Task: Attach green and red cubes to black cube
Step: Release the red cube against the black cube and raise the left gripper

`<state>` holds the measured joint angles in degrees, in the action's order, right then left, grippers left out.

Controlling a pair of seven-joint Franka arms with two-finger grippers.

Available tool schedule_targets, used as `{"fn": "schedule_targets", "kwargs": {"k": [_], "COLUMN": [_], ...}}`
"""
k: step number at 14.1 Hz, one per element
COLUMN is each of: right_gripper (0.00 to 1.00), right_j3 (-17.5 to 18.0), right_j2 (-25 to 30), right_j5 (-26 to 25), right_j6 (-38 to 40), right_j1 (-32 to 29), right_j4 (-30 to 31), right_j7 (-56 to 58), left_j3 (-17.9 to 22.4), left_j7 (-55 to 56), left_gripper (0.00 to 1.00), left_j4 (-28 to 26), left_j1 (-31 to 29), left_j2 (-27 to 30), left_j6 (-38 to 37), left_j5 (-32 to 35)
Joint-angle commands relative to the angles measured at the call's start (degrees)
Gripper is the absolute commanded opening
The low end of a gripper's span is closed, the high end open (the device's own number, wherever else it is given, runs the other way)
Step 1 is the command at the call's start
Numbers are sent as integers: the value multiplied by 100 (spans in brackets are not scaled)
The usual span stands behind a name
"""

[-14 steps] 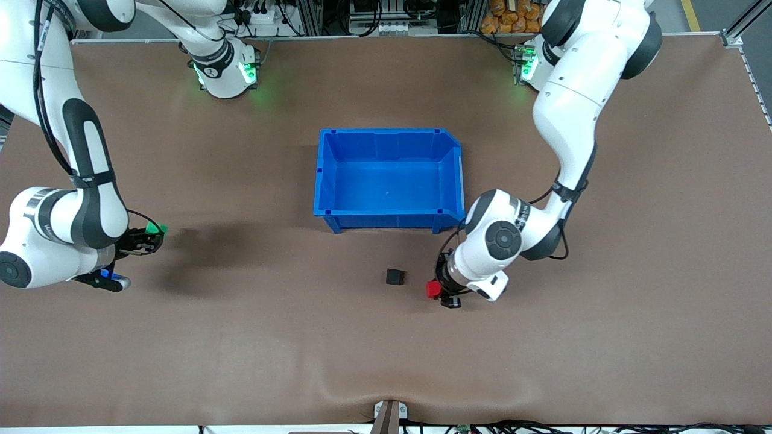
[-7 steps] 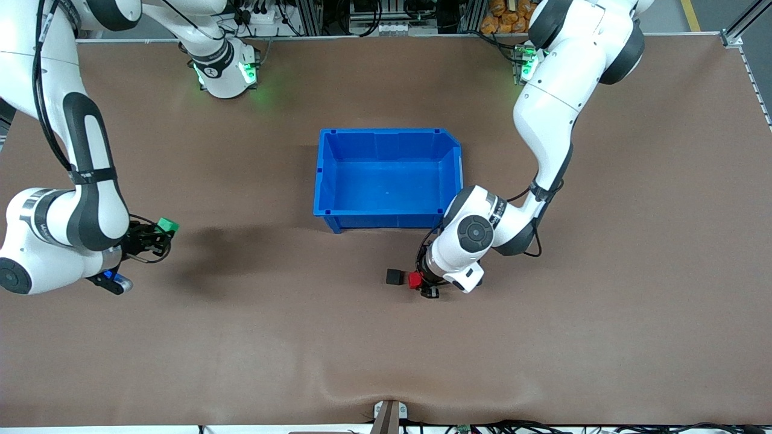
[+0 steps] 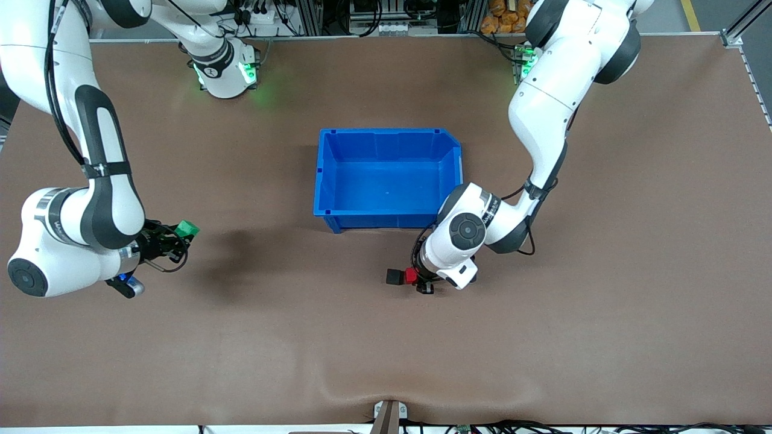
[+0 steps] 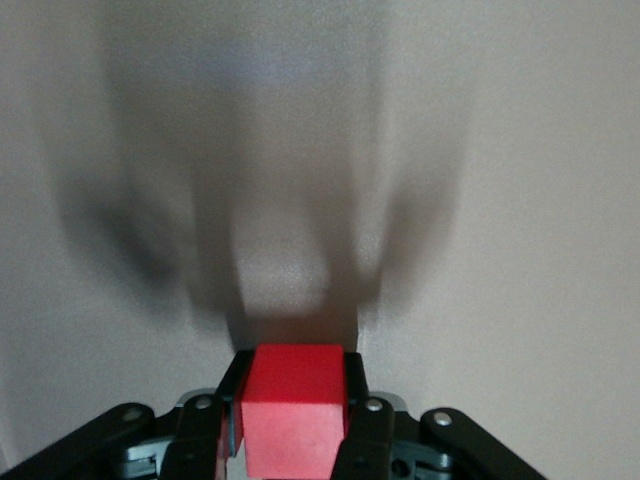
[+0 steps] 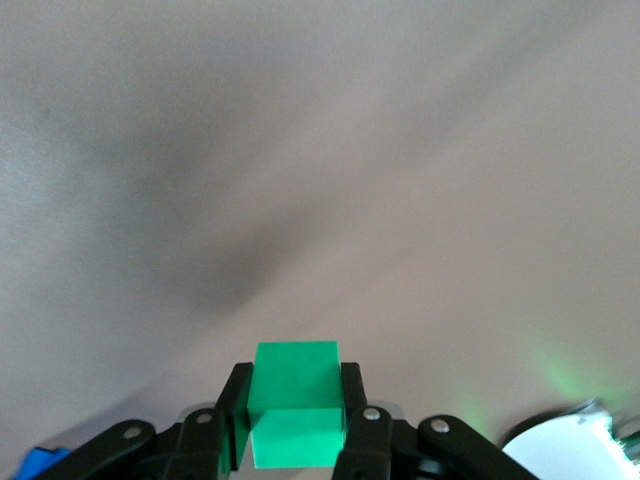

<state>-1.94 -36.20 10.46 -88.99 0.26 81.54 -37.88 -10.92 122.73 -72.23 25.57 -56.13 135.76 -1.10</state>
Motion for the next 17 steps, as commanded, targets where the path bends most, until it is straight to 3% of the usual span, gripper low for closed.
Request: {"fn": "schedule_targets", "kwargs": {"k": [1,5,9,10,11,17], "right_gripper": [0,0,0,0,0,0], "right_j3": [-17,-17,-17,-17,-17,-17], "right_j2": [105,96,79,52,35,-18], "right_j5": [271,447,966,1027,1141,1432], "right_j6": [75,58,14,-12,-82,-1127], "right_j1": [271,562,694,773,869,1291], "right_j4": [-94,-235,-428,-498,-586,-595], "right_j7": [-937,-1959,-2765,-3090,-3389,-4735], "left_j3": [186,310,415,511,590,723], "left_j7": [6,-12,-108,-231,-241,-267], "left_gripper": [0,0,0,29,99,100], "left_j4": [139,157,166,157,148,96], "left_j1": [237,396,466,527,580,397], "left_j2": [-170,-206,-241,-241,-241,338], "left_j6": [3,345,522,548,548,304], "left_j5": [-31,-31,-31,-31,-22,22]}}
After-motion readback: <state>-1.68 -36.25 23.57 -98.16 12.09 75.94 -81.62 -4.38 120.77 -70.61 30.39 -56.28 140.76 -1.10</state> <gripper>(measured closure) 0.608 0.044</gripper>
